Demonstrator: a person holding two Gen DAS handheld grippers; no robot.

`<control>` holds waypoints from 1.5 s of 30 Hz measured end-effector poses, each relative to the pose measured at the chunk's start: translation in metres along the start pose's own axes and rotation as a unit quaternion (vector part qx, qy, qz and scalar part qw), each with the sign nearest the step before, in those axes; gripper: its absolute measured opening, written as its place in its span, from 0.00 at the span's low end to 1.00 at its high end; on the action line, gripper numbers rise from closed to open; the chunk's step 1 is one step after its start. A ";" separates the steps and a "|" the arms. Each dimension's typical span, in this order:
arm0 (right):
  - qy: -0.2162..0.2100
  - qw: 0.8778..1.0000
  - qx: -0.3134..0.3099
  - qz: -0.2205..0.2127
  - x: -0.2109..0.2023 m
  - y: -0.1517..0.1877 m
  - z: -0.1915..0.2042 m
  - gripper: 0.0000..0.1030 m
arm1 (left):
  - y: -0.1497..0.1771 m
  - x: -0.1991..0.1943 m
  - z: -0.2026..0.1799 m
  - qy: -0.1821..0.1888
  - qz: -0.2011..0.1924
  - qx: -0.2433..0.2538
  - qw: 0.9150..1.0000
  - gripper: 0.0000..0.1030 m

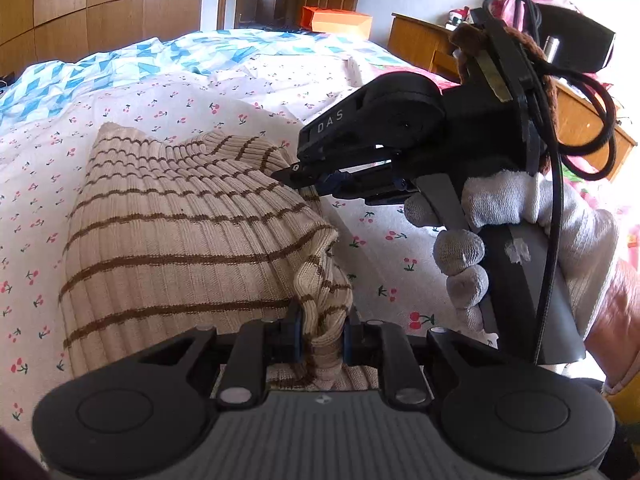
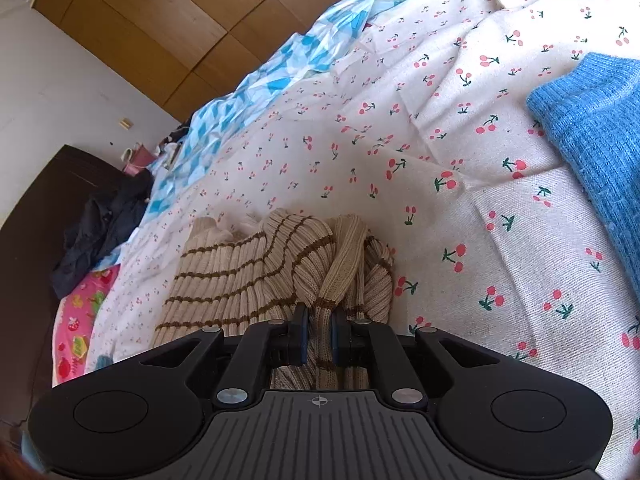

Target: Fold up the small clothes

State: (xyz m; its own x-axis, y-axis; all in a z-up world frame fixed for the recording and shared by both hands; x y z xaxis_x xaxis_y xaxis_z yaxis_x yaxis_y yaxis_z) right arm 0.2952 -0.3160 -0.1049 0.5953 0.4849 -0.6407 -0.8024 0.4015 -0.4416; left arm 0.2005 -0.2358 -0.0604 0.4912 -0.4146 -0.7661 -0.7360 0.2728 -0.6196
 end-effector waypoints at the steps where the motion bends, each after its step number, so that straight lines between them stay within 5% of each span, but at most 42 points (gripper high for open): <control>1: -0.001 1.000 0.003 -0.003 0.000 0.001 -0.002 0.10 | 0.002 0.000 -0.002 0.001 0.003 0.001 1.000 0.22; 8: -0.029 0.999 0.044 -0.008 -0.012 0.004 -0.013 0.17 | 0.013 -0.007 -0.017 -0.003 0.009 0.051 0.999 0.34; 15: -0.028 0.997 0.041 -0.055 -0.051 -0.003 -0.007 0.20 | 0.027 -0.039 -0.011 0.035 0.019 0.035 0.999 0.35; 24: -0.050 0.999 0.000 0.014 -0.042 0.046 0.031 0.20 | 0.023 -0.081 0.020 0.022 -0.030 -0.005 0.999 0.36; 25: -0.044 0.999 -0.002 0.017 -0.043 0.052 0.029 0.19 | 0.020 -0.081 0.025 0.018 -0.035 -0.010 0.999 0.37; 27: -0.001 1.000 -0.019 0.015 -0.042 0.061 0.021 0.00 | 0.018 -0.075 0.036 0.007 -0.035 -0.020 0.999 0.38; 36: 0.080 0.997 -0.008 0.019 -0.053 0.073 -0.017 0.05 | 0.033 -0.037 0.076 -0.017 0.016 -0.065 0.998 0.38; 41: 0.064 0.996 -0.039 -0.038 -0.079 0.051 0.008 0.10 | 0.027 -0.056 0.074 -0.011 -0.007 -0.056 0.998 0.38; 45: 0.039 0.995 -0.071 -0.049 -0.061 0.025 0.042 0.10 | 0.006 -0.064 0.083 -0.017 -0.036 -0.061 0.997 0.39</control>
State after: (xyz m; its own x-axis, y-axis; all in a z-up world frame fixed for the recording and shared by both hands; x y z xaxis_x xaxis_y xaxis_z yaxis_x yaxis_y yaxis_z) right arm 0.2408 -0.3031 -0.0507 0.6706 0.3846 -0.6343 -0.7416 0.3276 -0.5854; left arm 0.2034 -0.1355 -0.0289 0.5590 -0.3983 -0.7272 -0.7485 0.1349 -0.6493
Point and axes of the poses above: each gripper's, at about its wrist camera, not at the fingertips, and x roughly the way its jaws point, z to its left, y to its underside, the point moved 9 cm from there along x, roughly the way its jaws point, and after that the axes turned 4 degrees about z, right-handed, at the moved point
